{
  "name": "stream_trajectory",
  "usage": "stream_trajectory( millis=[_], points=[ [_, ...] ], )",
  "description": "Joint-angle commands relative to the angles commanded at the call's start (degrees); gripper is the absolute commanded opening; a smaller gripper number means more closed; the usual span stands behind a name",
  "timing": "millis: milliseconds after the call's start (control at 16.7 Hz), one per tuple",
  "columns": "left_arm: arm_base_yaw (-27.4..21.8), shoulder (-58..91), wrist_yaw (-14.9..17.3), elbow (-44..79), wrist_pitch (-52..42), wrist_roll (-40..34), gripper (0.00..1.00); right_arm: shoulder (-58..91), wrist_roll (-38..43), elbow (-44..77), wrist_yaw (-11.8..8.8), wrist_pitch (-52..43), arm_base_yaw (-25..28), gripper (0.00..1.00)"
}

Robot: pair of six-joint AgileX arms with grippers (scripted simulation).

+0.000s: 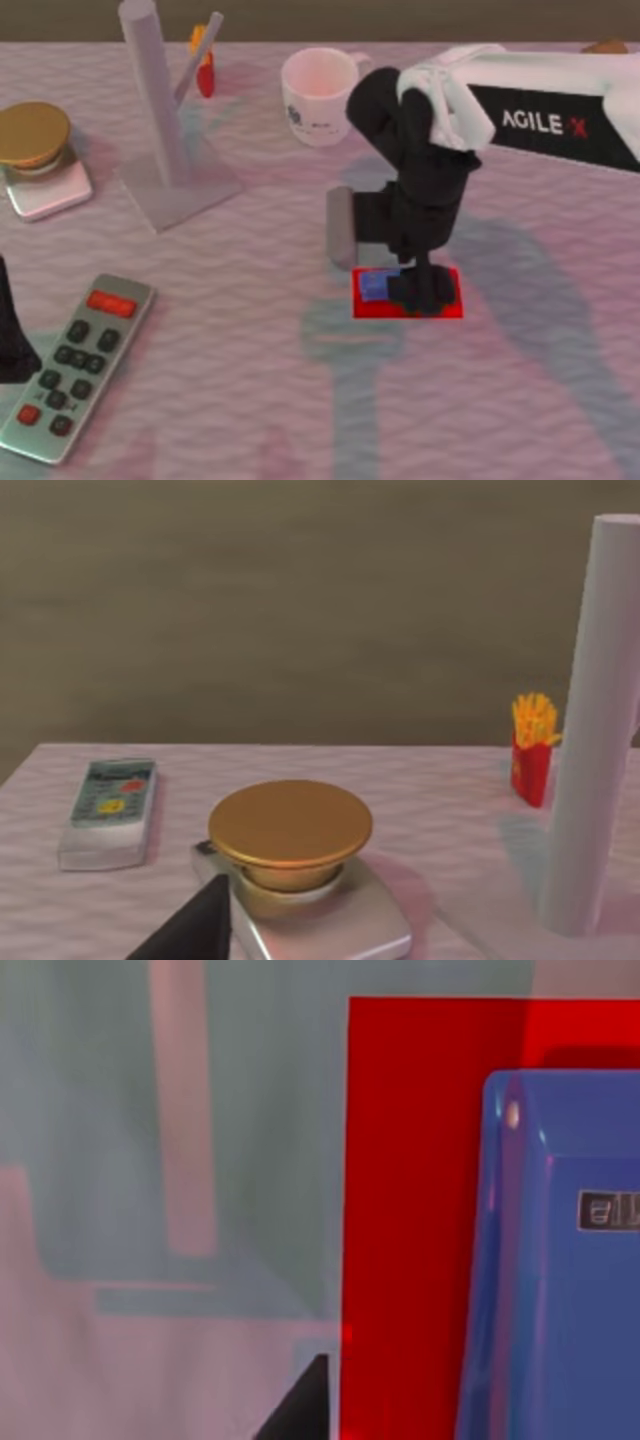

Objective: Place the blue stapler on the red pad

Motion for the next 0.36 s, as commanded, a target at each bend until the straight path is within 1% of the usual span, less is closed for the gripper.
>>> stream_trajectory(
  millis=[60,360],
  points=[
    [0.00,0.00,0.00,0.00,0.00,0.00,1.00,0.00,0.00,0.00,0.00,0.00,0.00,1.00],
    [0.00,0.00,0.00,0.00,0.00,0.00,1.00,0.00,0.00,0.00,0.00,0.00,0.00,1.00]
  ],
)
